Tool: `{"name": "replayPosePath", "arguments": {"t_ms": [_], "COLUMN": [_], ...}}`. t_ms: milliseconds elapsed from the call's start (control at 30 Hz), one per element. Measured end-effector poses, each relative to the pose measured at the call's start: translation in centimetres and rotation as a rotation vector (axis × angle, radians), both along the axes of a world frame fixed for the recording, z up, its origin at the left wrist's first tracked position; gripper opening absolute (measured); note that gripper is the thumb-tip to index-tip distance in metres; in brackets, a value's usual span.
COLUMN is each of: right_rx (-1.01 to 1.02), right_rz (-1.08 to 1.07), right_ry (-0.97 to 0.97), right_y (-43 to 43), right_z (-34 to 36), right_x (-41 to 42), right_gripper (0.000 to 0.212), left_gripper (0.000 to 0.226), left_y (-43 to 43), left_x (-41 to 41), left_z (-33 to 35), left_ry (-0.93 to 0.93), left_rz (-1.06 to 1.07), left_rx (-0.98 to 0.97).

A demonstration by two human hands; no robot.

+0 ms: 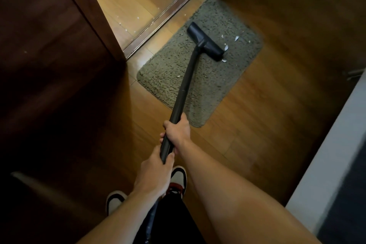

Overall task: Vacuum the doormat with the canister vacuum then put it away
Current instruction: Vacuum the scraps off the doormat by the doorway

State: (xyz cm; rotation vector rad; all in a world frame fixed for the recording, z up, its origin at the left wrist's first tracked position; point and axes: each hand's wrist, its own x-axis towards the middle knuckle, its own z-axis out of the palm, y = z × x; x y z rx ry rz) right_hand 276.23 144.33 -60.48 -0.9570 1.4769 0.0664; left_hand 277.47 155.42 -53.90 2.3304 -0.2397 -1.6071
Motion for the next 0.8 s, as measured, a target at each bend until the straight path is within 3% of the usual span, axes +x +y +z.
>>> {"name": "replayPosePath", "arguments": {"t_ms": [167,467,800], "right_rx": [0.019,0.108,0.125], "right_rz": [-0.031,-0.092,-0.106], "right_ry": [-0.004,-0.046,-0.034], "right_y": [4.3,14.7,22.8], "right_z": [1.7,3.9,6.1], "right_x": [-0.3,1.4,2.6], "right_gripper": [0.039,0.059,0.064], "left_gripper": [0.039,0.026,0.039], "left_y": [4.3,14.2,21.1], "left_x": [-0.1,1.9,3.9], "left_z": [1.0,3.8,5.8], "left_ry": [0.007,-0.017,0.075], "left_rz": [-0.010,0.033,0.062], "left_rx": [0.006,-0.017,0.031]}}
